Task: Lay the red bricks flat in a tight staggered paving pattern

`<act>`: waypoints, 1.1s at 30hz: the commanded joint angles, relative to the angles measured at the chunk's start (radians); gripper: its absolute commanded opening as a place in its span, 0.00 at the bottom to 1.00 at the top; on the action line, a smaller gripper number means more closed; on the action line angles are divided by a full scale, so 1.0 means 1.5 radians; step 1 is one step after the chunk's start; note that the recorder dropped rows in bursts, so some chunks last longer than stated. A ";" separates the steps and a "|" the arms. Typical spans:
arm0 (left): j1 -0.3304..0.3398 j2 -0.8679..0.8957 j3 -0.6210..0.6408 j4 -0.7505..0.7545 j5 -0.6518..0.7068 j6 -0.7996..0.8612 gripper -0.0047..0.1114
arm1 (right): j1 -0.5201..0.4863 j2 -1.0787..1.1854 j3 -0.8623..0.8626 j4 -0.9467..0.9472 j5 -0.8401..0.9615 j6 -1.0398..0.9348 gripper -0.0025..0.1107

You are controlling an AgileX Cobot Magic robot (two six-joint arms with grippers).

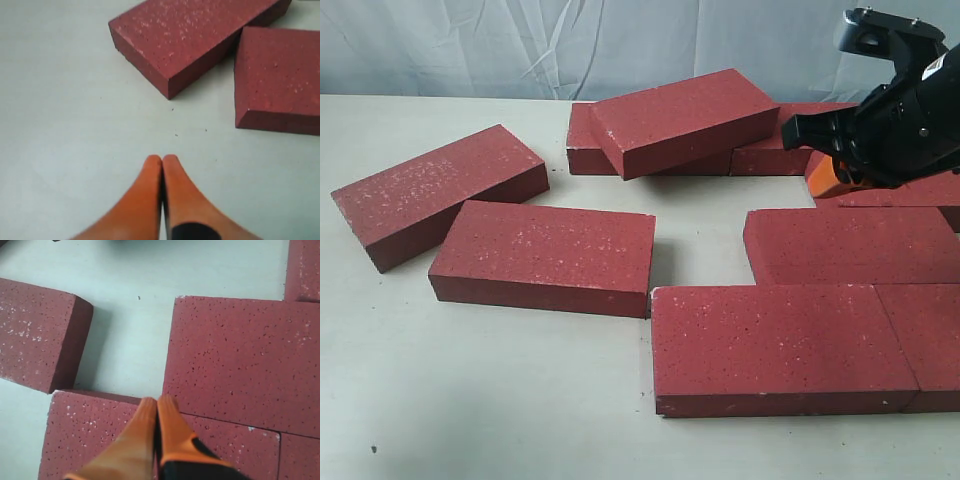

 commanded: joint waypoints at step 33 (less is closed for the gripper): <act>-0.365 0.469 -0.216 -0.023 0.038 0.146 0.04 | -0.001 0.000 -0.003 0.014 -0.008 -0.005 0.02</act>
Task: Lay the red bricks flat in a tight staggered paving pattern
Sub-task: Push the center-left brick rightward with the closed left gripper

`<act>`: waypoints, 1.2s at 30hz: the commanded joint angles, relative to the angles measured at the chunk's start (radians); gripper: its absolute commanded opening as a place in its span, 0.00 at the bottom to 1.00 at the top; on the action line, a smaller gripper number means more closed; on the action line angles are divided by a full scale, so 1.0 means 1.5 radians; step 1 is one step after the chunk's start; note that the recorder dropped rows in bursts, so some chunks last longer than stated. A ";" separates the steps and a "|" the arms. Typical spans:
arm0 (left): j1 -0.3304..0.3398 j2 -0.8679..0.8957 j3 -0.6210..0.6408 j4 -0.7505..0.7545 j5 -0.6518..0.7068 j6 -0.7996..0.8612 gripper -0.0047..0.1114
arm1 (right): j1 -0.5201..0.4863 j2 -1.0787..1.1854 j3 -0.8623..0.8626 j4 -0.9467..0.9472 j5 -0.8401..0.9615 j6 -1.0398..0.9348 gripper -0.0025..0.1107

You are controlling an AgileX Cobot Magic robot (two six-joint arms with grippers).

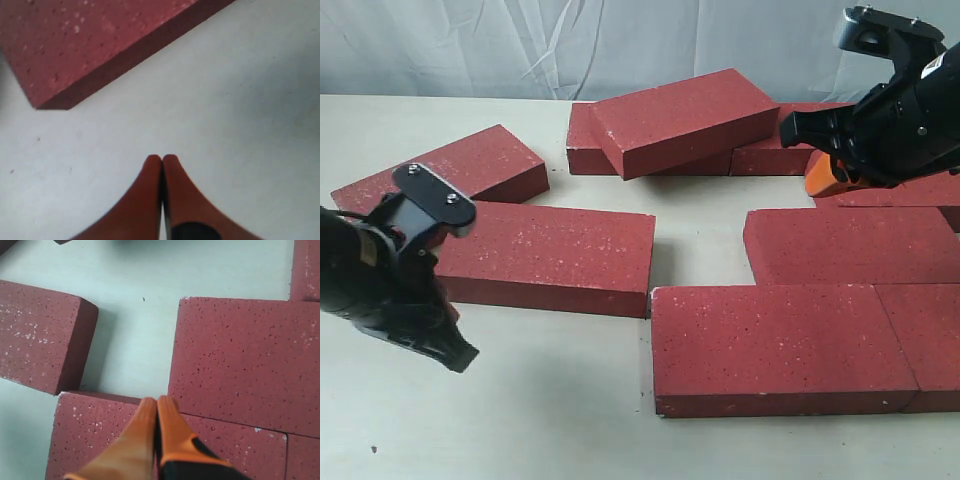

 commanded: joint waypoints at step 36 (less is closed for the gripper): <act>-0.045 0.379 -0.235 0.075 -0.138 0.073 0.04 | -0.001 0.000 -0.003 0.002 -0.007 -0.010 0.02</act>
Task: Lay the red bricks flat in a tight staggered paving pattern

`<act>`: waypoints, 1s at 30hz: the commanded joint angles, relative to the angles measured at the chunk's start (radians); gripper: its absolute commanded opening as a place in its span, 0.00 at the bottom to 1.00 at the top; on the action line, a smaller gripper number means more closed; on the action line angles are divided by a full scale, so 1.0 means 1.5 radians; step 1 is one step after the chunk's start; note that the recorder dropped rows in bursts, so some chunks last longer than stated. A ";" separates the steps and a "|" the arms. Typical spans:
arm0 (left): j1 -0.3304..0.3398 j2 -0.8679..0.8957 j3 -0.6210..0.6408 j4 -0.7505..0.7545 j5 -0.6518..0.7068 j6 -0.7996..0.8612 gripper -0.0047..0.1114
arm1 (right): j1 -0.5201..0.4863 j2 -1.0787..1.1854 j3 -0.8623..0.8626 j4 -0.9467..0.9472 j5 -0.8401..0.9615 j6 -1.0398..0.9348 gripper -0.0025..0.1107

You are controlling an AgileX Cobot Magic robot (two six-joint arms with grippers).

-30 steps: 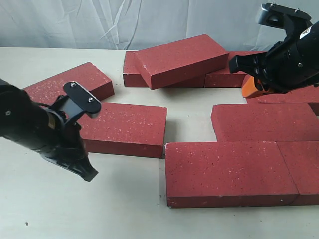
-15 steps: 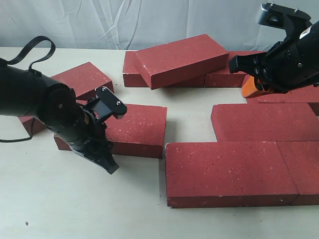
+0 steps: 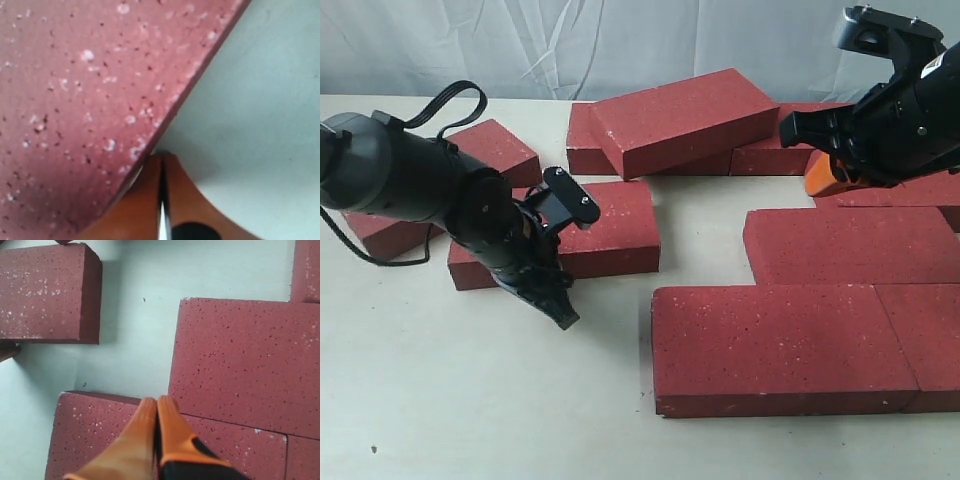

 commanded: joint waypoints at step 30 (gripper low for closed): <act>0.049 -0.080 -0.029 0.109 0.054 0.000 0.04 | -0.001 0.000 -0.003 -0.001 -0.002 -0.006 0.02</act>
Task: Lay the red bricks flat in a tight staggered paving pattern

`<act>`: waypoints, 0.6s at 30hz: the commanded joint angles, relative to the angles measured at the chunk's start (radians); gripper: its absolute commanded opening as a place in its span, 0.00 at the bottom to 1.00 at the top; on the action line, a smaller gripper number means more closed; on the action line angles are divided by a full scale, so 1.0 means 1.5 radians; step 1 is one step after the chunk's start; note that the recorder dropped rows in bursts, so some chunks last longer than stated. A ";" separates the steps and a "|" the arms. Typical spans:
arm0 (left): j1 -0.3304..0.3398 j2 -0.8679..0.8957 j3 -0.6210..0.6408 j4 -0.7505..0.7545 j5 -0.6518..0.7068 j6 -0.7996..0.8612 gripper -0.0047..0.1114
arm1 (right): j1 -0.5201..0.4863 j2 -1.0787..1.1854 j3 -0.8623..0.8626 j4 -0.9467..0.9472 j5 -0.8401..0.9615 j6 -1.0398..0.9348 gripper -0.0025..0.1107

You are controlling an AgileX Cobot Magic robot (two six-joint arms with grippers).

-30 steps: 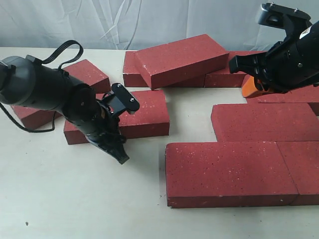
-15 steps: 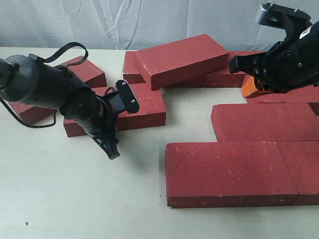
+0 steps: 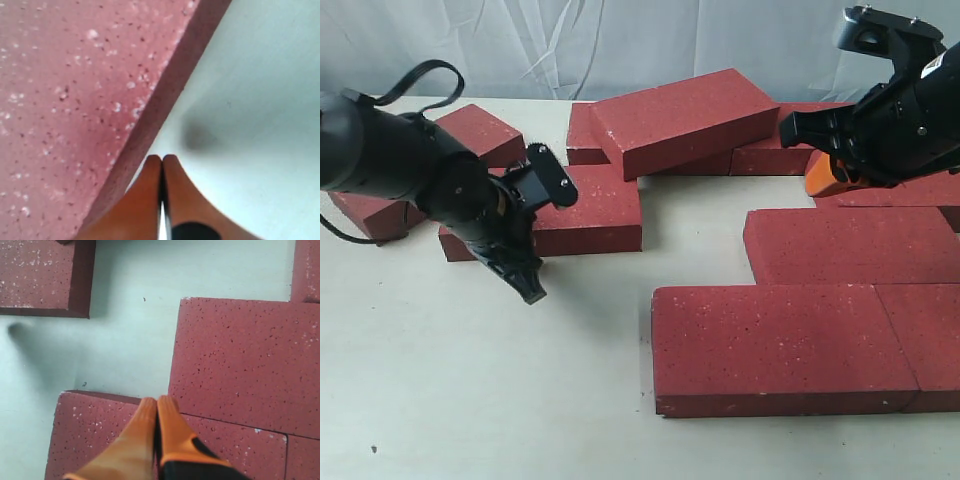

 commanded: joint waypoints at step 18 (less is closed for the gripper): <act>0.186 -0.201 -0.008 -0.048 0.095 -0.170 0.04 | -0.001 0.000 -0.003 0.001 -0.003 -0.008 0.02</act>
